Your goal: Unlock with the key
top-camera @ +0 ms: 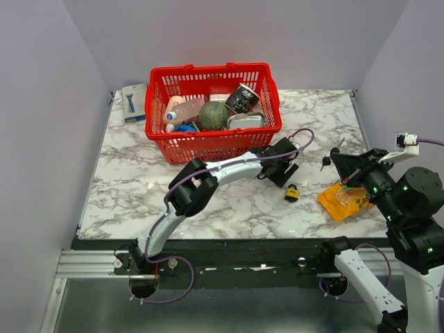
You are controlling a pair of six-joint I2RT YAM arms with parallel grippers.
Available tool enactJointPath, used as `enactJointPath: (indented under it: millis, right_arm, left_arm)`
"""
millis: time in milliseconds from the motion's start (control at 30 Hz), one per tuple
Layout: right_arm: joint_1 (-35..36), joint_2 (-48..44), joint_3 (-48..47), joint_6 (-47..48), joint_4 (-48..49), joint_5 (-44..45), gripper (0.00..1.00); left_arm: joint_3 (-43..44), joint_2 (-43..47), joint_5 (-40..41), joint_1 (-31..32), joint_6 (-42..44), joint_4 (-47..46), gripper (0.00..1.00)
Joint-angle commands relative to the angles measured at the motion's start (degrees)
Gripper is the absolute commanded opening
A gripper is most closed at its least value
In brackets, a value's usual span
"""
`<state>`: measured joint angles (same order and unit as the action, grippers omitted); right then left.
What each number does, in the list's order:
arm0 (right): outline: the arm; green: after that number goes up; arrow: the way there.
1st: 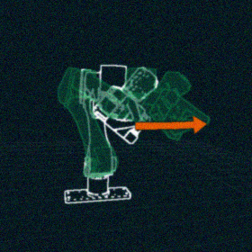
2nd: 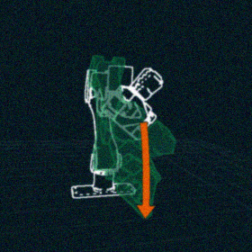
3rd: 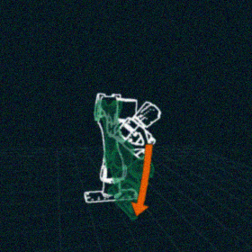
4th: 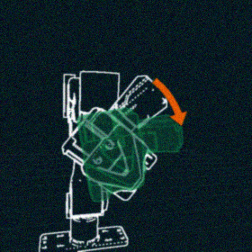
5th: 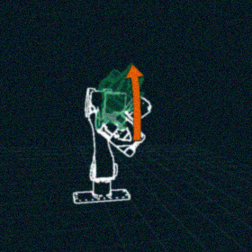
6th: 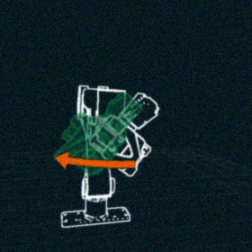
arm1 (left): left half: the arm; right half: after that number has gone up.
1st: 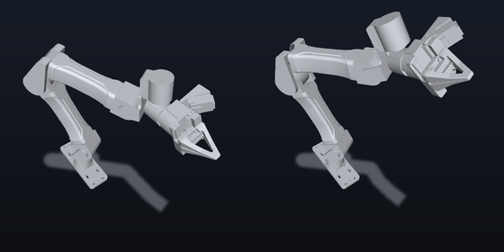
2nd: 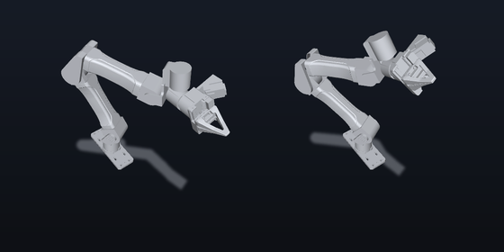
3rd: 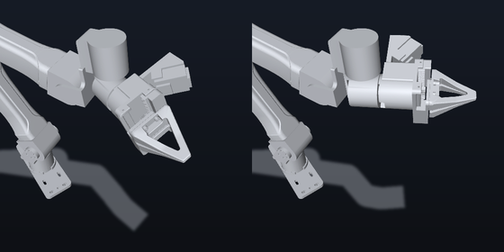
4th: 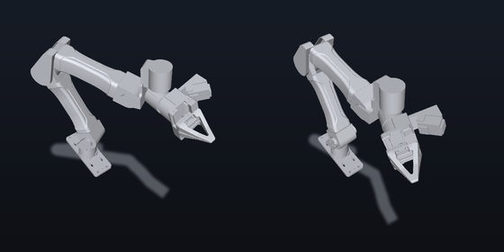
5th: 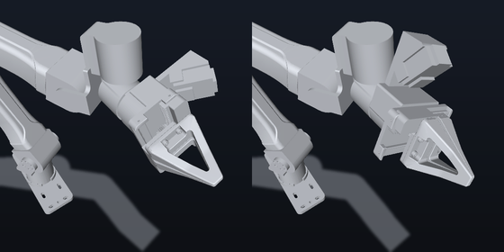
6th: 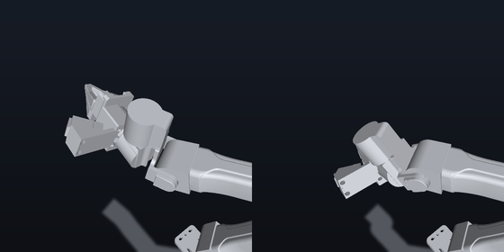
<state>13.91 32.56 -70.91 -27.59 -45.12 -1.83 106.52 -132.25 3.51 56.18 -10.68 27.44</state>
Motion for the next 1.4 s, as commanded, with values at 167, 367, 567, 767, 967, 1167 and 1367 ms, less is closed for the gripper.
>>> enactJointPath:
  millis: [167, 367, 567, 767, 967, 1167, 1367]
  right_arm:
    - [-0.11, 0.66, -1.07, 0.52, -0.49, 0.42, 0.01]
    - [-0.20, 1.98, -1.42, 0.52, -0.58, -0.02, 0.01]
    - [-0.11, 3.13, -1.59, 0.35, -0.32, -1.08, 0.01]
    - [-0.11, 3.83, -1.59, 0.26, -0.14, -1.60, 0.01]
    - [-0.11, 3.66, -0.54, -0.35, 0.47, -1.95, 0.01]
    - [-0.11, 3.48, 0.60, -0.62, 1.18, -2.66, 0.01]
    - [-0.11, 3.39, 2.27, -0.79, 2.32, -3.53, 0.01]
  left_arm:
    - [5.63, -5.04, -0.52, -2.12, -1.97, 1.65, 0.76]
    - [6.33, -6.53, -1.57, -3.36, -3.21, 1.56, 0.64]
    - [6.33, -7.59, -4.81, -3.36, -3.30, 0.42, 0.59]
    - [5.63, -7.94, -7.37, -3.27, -2.77, -0.46, 0.43]
    - [-1.04, -4.87, -6.94, -3.01, -1.10, -1.33, 0.28]
    - [-15.25, 2.51, -7.11, -2.57, 1.10, -5.29, 0.24]
    - [-31.24, 12.96, -9.64, -2.57, 4.16, -8.10, 0.23]
